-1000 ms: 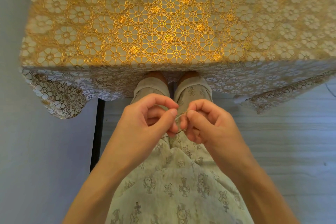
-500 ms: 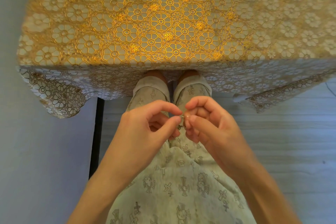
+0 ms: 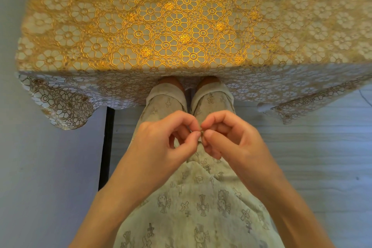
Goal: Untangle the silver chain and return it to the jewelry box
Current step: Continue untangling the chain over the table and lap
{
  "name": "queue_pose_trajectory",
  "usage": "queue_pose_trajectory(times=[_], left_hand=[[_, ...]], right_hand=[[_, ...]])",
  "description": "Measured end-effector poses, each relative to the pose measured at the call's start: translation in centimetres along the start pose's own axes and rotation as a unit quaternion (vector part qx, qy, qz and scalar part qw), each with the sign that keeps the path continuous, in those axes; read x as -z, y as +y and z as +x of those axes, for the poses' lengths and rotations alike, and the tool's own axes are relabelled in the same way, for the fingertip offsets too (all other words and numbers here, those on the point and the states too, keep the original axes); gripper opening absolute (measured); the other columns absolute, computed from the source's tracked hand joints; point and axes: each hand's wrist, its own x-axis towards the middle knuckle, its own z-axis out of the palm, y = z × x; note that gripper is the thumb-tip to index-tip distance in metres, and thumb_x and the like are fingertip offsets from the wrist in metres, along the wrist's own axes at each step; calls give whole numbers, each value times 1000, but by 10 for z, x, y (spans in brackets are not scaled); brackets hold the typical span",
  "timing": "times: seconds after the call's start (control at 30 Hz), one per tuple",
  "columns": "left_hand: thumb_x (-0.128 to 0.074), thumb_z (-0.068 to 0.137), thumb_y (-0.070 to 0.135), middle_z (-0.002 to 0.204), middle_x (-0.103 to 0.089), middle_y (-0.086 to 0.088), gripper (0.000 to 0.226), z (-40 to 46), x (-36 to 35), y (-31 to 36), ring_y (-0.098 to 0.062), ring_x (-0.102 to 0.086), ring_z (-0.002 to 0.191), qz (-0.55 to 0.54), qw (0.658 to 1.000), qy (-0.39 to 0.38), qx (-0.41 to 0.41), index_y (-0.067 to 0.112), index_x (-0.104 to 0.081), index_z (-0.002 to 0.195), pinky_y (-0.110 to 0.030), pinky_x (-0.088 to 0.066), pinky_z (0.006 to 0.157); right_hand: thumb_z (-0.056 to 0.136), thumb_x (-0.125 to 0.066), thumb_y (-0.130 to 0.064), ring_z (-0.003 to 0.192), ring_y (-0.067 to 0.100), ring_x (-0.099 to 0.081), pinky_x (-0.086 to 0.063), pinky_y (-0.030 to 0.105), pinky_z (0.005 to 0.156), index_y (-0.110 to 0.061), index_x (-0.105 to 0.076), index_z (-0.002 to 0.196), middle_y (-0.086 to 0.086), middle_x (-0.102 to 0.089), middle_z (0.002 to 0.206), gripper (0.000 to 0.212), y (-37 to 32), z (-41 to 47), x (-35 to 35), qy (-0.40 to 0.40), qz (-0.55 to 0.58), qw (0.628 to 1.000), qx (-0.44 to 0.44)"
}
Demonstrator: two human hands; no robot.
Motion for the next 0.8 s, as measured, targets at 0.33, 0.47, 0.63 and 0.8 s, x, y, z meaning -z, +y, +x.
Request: queue_pose_trajectory(times=[0.33, 0.47, 0.63, 0.8], left_hand=[[-52, 81, 33, 68, -63, 10, 7, -2, 1, -3, -12, -59, 59, 14, 1000, 18, -6, 28, -57, 80, -15, -41, 51], [-52, 81, 33, 69, -62, 10, 8, -3, 1, -4, -8, -57, 60, 24, 999, 24, -6, 26, -56, 80, -13, -40, 52], [-52, 81, 30, 61, -60, 10, 5, -3, -1, -3, -4, -56, 60, 28, 999, 27, -11, 26, -55, 80, -9, -38, 52], [-54, 83, 28, 63, -61, 12, 4, -3, -2, -2, -5, -58, 64, 21, 999, 37, -7, 25, -56, 81, -8, -38, 55]], right_hand=[[82, -61, 0, 48, 0, -51, -41, 12, 51, -9, -66, 78, -9, -59, 53, 11, -2, 0, -3, 22, -56, 998, -26], [82, -62, -3, 49, 0, -50, -39, 12, 51, -12, -64, 74, -10, -58, 54, 12, -3, 0, -4, 36, -80, 996, -15], [84, -62, -6, 49, 0, -48, -39, 13, 51, -15, -67, 74, -13, -56, 52, 14, -3, 1, -5, 36, -107, 994, -9], [83, -63, -6, 54, 1, -50, -40, 14, 53, -16, -65, 71, -9, -59, 58, 16, -2, 0, -7, 58, -128, 990, 15]])
